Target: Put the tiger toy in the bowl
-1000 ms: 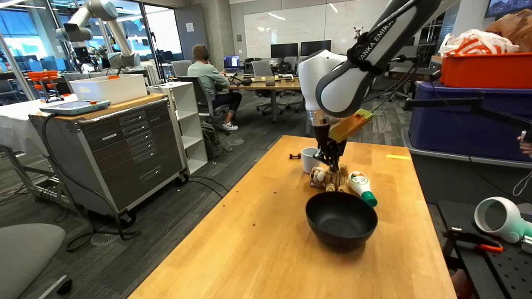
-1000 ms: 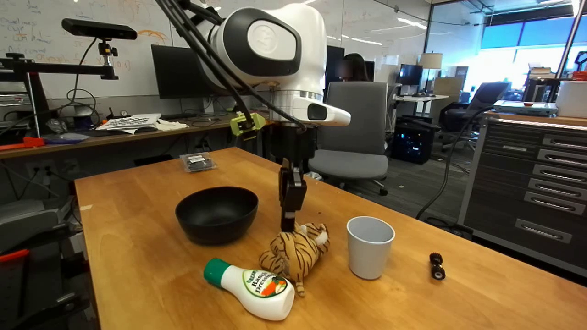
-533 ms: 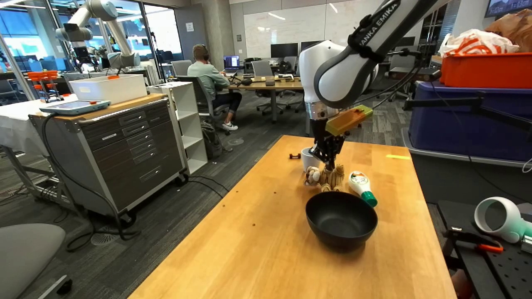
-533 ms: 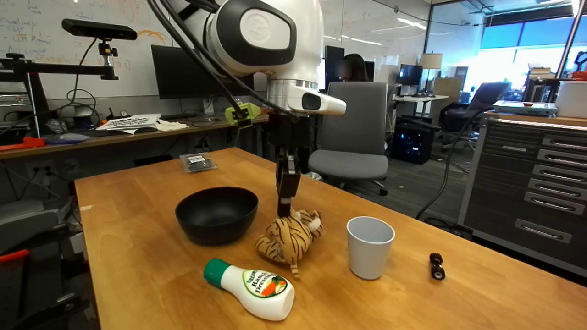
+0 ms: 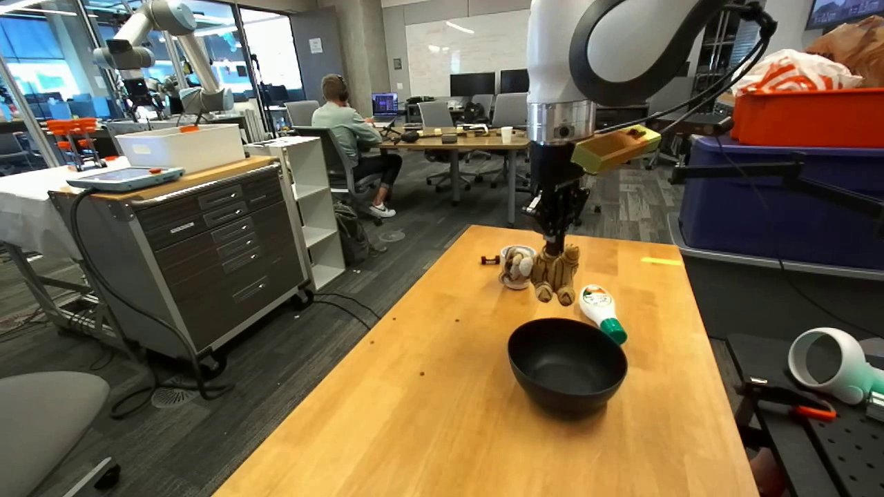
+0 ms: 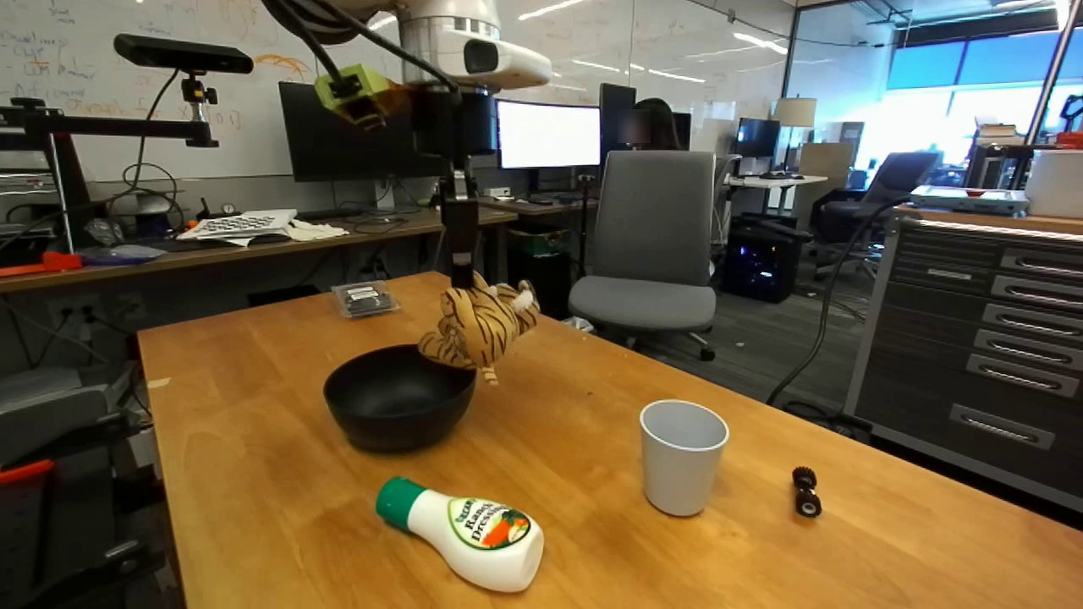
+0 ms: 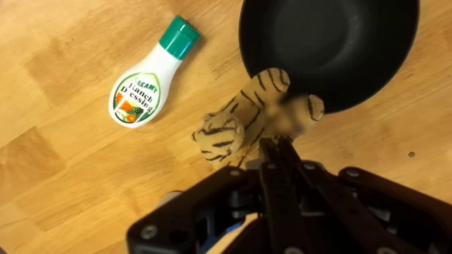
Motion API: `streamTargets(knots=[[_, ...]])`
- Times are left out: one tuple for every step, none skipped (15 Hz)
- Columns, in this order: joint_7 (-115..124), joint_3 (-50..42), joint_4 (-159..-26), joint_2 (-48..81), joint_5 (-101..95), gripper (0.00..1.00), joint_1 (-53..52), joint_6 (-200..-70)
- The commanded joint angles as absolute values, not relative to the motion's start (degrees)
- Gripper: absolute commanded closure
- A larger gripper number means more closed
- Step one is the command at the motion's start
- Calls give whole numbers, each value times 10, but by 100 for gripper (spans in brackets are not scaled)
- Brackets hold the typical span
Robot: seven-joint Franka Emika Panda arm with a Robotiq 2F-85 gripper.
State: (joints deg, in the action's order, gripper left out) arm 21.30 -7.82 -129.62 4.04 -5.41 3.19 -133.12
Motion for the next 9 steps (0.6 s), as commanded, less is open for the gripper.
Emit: streamTargets(knots=[[214,-47,-1366,-41,-68,98,15,-1352],[213,-29,-1374,-51,-69,98,7,-1347],[212,-20,-1378,-52,-67,98,5,-1347],[210,-10,-1382,-55,-65,98,1,-1345],[212,-1,-1385,-54,-66,98,-3,-1344],[210,10,-1388,-52,-66,98,-8,-1344],[214,13,-1386,-43,-67,98,-9,-1347],[209,16,-1384,-36,-64,98,-10,-1346],[213,17,-1385,-33,-65,98,-10,-1345]])
